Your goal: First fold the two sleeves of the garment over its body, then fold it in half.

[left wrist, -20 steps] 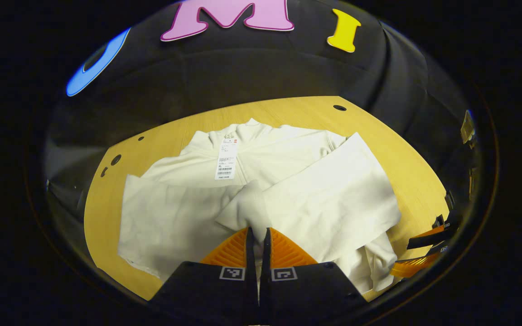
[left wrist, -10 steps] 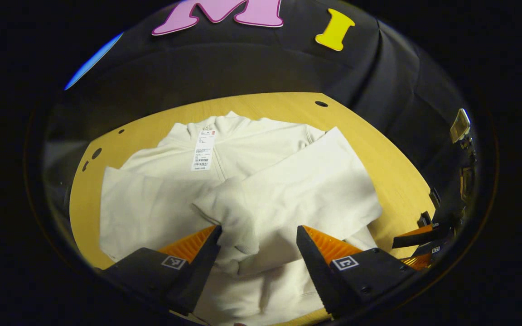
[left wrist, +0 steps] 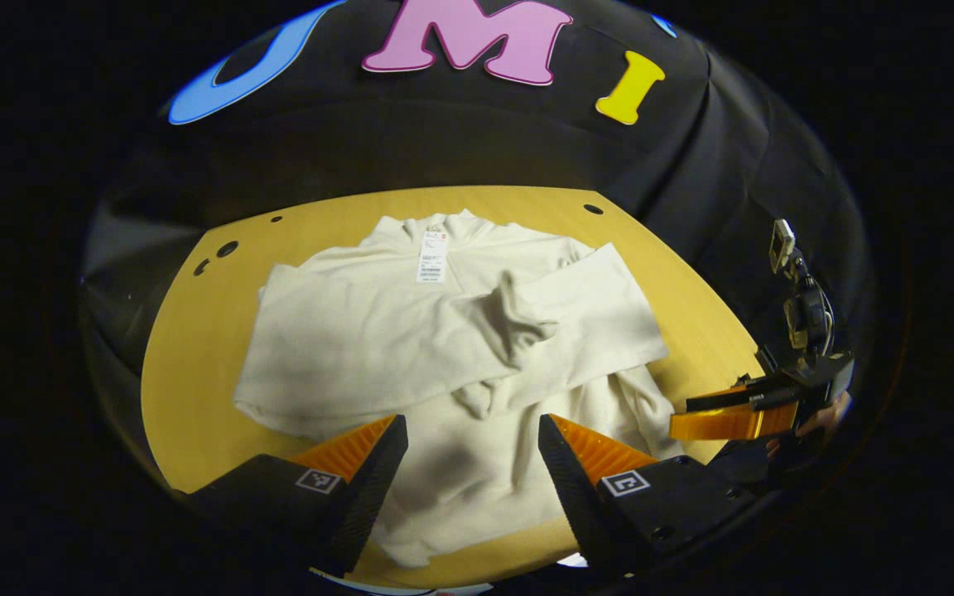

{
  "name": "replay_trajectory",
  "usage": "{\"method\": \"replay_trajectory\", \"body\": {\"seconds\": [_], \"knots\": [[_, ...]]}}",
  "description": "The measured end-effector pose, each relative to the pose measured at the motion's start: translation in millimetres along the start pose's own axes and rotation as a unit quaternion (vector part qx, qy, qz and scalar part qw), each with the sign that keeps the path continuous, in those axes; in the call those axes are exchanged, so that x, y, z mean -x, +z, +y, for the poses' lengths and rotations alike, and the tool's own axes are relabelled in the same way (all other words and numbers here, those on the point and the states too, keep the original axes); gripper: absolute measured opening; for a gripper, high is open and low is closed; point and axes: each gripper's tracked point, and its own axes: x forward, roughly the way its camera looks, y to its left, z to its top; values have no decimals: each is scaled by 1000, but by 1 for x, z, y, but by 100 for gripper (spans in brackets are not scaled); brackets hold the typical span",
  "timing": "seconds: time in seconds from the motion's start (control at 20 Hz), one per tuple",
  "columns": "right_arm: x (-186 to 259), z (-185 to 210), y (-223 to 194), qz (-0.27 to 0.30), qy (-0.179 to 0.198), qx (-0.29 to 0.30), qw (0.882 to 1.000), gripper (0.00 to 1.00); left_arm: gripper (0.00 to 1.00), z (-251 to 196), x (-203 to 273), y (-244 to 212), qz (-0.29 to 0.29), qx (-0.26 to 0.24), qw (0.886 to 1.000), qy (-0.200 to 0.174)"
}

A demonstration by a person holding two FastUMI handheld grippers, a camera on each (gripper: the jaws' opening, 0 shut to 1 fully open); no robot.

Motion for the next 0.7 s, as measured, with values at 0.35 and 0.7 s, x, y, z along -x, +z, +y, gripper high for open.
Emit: {"method": "replay_trajectory", "body": {"seconds": [0.35, 0.7], "knots": [[-3, 5, -18, 15, -16, 20, 1000, 98, 98, 31, 27, -75, 45, 28, 998, 20], [-21, -5, -25, 46, -65, 58, 995, 98, 98, 44, -1, -102, 101, 30, 994, 40]]}}
